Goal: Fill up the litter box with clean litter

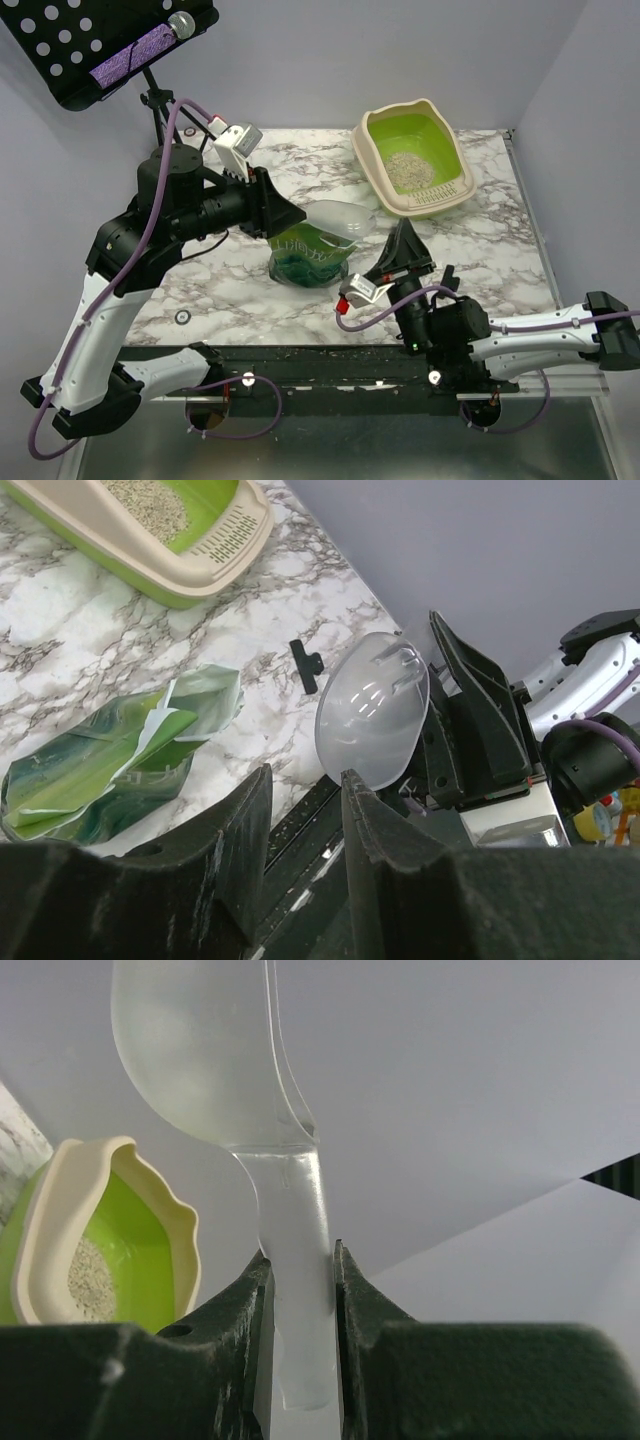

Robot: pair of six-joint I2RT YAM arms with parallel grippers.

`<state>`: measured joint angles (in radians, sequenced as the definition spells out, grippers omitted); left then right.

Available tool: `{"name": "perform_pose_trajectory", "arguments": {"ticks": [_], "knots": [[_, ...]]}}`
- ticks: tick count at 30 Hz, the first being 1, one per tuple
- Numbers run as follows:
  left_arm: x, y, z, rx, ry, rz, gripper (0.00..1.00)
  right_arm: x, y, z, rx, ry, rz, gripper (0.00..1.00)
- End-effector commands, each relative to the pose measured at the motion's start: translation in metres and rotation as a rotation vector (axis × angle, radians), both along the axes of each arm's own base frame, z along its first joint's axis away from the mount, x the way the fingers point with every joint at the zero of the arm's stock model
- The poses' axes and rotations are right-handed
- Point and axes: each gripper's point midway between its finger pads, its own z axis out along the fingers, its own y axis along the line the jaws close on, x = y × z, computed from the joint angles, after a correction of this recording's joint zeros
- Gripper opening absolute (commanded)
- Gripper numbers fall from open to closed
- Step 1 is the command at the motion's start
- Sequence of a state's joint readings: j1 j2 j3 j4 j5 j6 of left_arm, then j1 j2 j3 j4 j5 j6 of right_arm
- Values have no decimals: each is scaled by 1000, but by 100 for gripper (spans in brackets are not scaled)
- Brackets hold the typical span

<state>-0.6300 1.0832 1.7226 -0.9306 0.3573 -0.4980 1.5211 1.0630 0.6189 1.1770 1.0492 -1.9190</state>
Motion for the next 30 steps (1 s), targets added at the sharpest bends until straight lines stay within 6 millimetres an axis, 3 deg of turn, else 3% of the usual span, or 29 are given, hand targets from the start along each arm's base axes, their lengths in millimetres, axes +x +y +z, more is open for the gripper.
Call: {"name": "perform_pose_trajectory", "arguments": {"ticks": [1, 11, 21, 30], "knots": [[-8, 0, 10, -23, -6, -30, 42, -8, -11, 19, 56, -77, -9, 0], [-8, -7, 4, -34, 17, -59, 42, -14, 8, 27, 46, -126, 3, 0], [-10, -2, -3, -11, 14, -49, 42, -15, 2, 33, 42, -137, -26, 0], [-11, 12, 13, 8, -48, -3, 43, -15, -6, 23, 33, -97, -37, 0]]}}
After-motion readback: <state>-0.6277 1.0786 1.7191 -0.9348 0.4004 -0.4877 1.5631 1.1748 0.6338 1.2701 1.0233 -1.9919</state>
